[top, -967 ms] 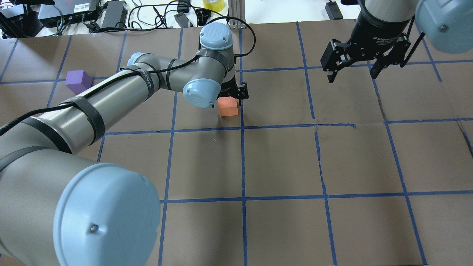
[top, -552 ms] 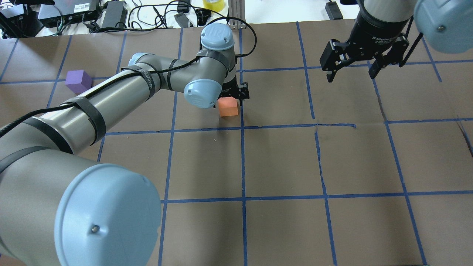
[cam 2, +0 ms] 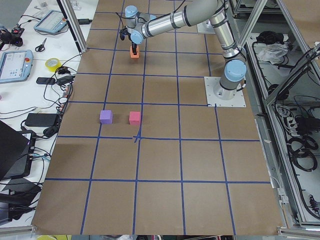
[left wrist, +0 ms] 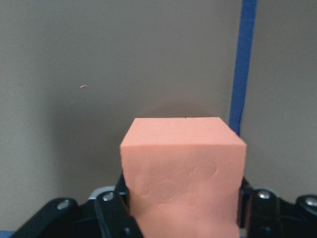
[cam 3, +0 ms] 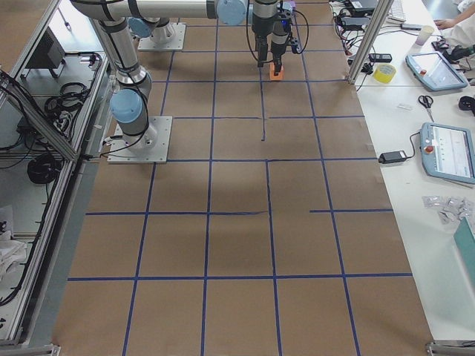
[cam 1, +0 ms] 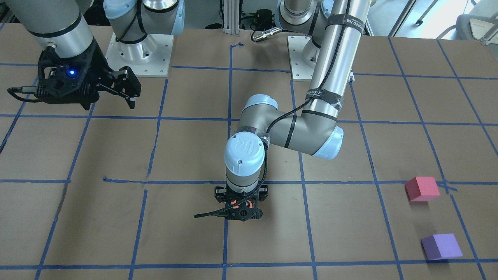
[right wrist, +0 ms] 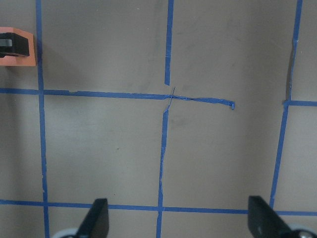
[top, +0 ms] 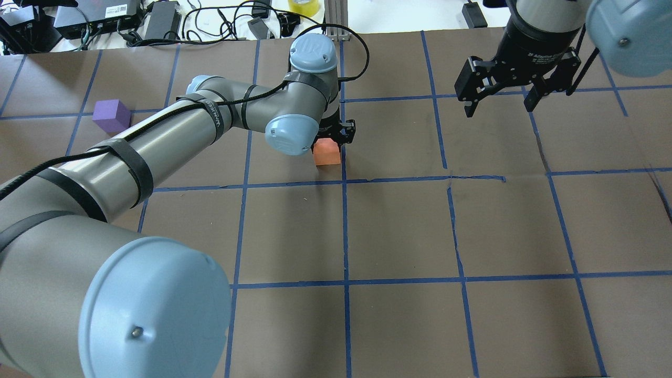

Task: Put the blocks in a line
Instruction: 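Close the left gripper on the orange cube and lift it, then carry the orange cube with the left gripper toward the purple and pink cubes, then lower the orange cube between the purple cube and the pink cube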

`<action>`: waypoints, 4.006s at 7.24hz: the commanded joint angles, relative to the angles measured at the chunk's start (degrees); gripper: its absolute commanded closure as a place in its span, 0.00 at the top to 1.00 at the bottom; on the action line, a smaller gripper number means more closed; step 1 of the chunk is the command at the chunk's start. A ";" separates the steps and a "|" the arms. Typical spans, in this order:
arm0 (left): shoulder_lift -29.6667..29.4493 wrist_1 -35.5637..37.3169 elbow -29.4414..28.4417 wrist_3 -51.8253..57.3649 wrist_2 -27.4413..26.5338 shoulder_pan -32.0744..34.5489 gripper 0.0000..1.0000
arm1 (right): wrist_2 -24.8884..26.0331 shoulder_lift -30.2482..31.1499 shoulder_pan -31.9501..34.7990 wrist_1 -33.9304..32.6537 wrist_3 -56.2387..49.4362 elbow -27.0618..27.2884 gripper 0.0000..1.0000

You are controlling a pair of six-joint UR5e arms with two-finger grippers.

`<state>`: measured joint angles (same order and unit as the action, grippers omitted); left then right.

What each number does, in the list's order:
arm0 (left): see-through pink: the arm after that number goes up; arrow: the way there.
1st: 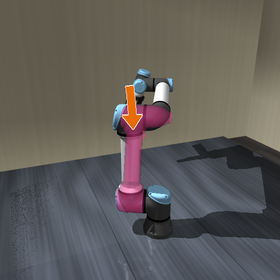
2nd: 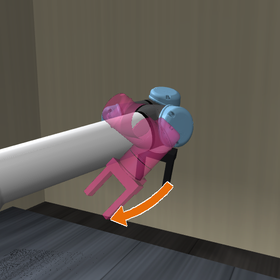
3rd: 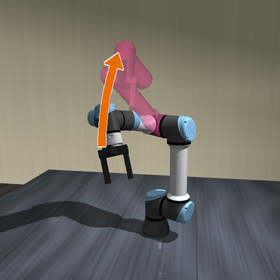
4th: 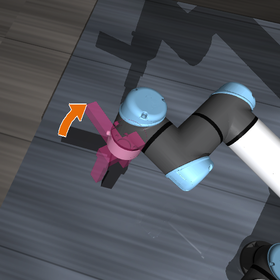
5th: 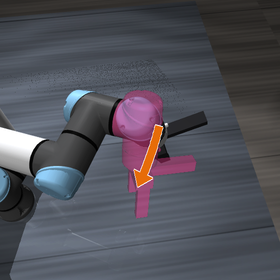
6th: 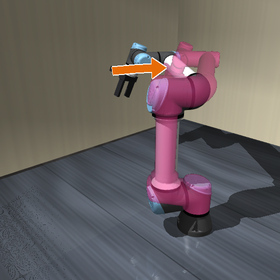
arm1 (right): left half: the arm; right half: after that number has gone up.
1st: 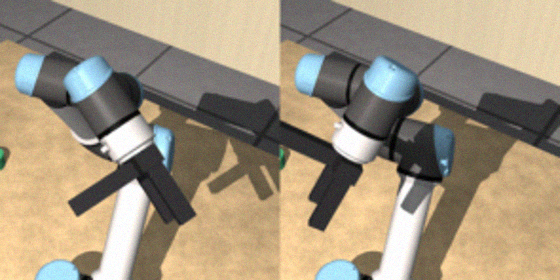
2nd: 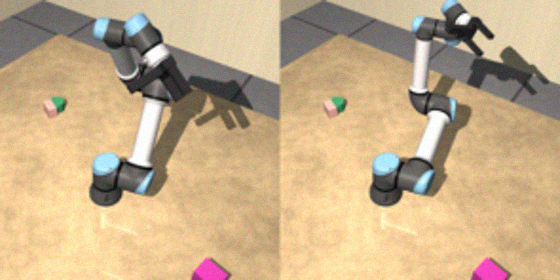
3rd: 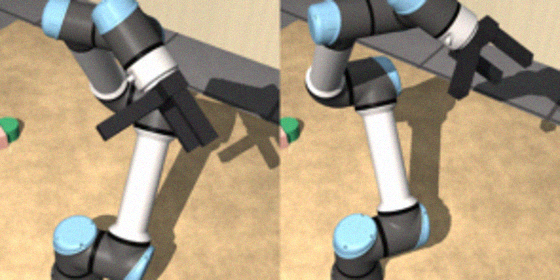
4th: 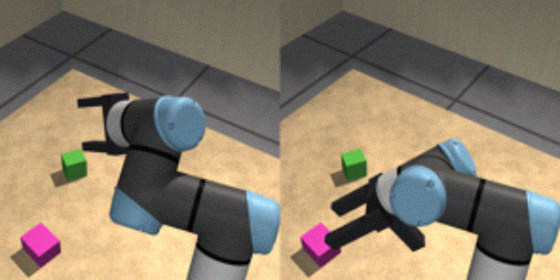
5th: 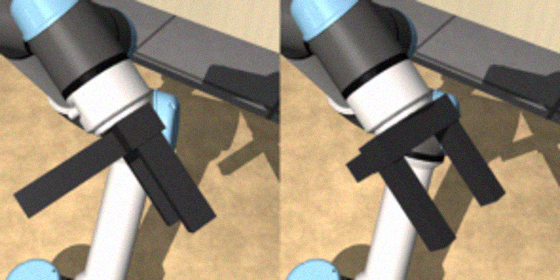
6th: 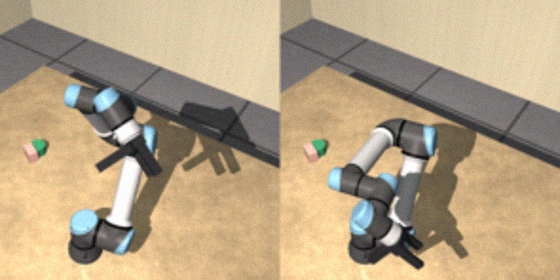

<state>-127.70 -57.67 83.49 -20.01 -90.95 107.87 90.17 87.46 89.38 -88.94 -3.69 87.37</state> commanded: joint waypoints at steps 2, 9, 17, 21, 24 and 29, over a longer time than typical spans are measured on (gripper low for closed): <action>2.36 0.19 -0.35 0.67 -2.29 0.06 0.22 | 0.45 -0.01 -0.09 -0.09 -0.09 -0.01 1.00; 10.00 -0.25 6.49 15.24 -2.12 -18.27 0.24 | 1.07 0.52 -0.18 -1.06 -0.26 -0.01 1.00; 13.36 0.27 7.83 39.13 -6.00 -42.54 0.23 | 0.72 0.43 -0.18 -1.94 -0.44 -0.01 1.00; 9.41 0.01 2.99 43.47 -3.10 -45.47 0.07 | 1.06 0.52 -0.18 -1.94 -1.05 -0.01 1.00; 7.91 0.10 2.38 51.23 -2.92 -45.56 0.07 | 0.98 0.52 -0.18 -1.94 -0.79 -0.01 1.00; 5.53 0.19 -0.35 54.46 1.10 -45.56 0.07 | 0.98 0.60 -0.17 -1.94 -0.26 -0.09 1.00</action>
<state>-121.81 -57.47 83.34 34.59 -92.44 62.31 91.11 88.06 89.26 -90.88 -3.98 87.28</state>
